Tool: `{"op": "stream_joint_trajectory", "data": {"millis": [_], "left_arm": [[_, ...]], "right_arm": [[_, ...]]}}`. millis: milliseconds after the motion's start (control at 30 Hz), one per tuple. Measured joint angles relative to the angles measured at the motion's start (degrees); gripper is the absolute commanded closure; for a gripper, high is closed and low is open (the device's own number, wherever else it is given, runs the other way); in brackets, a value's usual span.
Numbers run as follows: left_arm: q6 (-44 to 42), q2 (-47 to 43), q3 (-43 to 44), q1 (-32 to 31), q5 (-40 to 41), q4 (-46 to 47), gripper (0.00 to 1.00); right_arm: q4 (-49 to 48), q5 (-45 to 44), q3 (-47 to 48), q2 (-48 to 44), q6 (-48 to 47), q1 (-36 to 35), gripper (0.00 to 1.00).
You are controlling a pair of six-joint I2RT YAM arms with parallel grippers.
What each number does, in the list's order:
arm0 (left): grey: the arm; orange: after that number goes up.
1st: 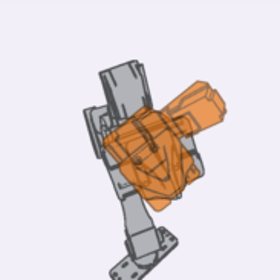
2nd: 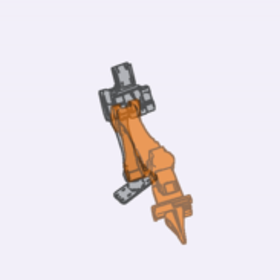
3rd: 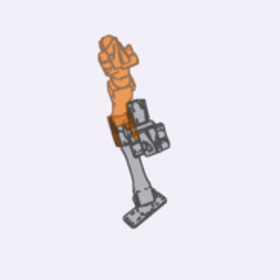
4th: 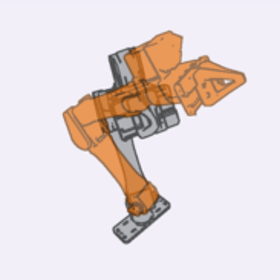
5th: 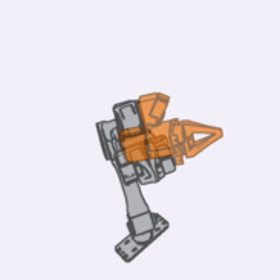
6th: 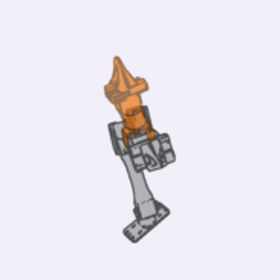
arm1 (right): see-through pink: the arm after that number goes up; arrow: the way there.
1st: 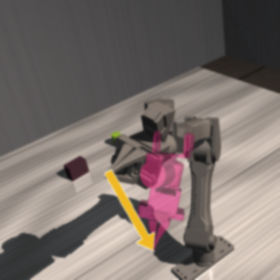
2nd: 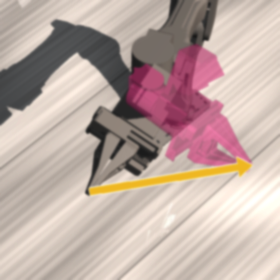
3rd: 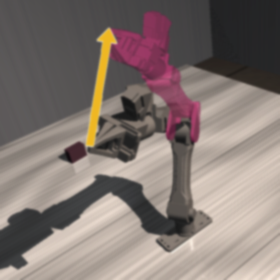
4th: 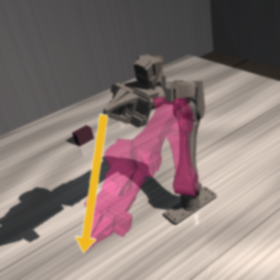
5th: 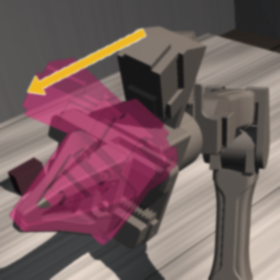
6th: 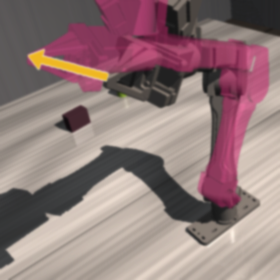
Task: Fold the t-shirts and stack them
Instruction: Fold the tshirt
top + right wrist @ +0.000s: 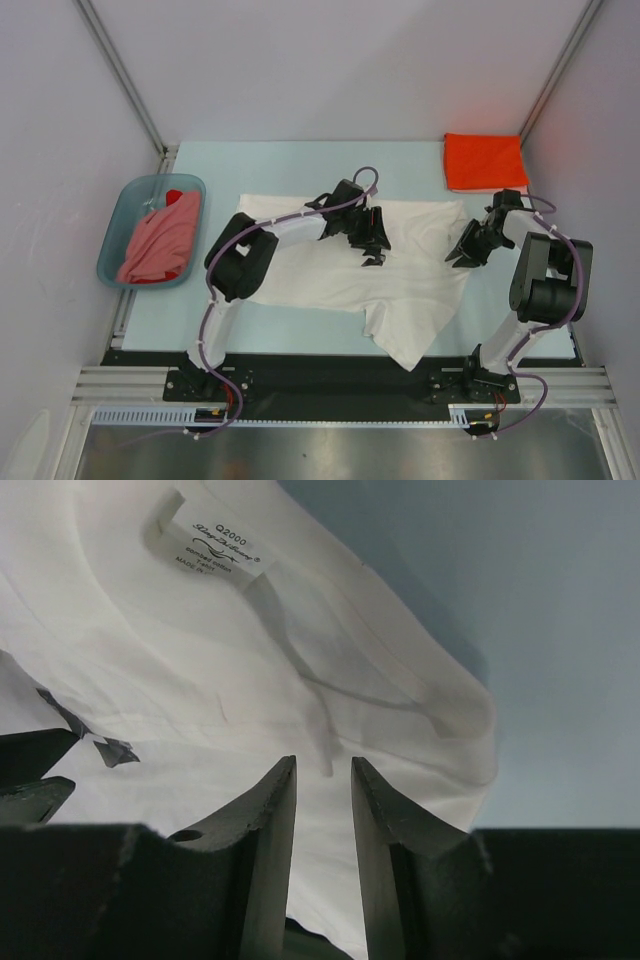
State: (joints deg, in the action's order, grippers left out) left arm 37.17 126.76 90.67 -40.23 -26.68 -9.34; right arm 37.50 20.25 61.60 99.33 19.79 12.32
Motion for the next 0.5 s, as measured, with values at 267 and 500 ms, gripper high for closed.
{"op": "stream_joint_trajectory", "data": {"millis": [267,500], "left_arm": [[1.4,2.8,2.2,0.1,1.0,-1.7,0.49],[2.8,4.9,4.6,0.0,0.5,-1.5,0.59]], "right_arm": [[-0.6,0.9,0.0,1.4,-0.2,0.0,0.67],[-1.2,1.3,0.0,2.8,-0.2,0.0,0.68]]}}
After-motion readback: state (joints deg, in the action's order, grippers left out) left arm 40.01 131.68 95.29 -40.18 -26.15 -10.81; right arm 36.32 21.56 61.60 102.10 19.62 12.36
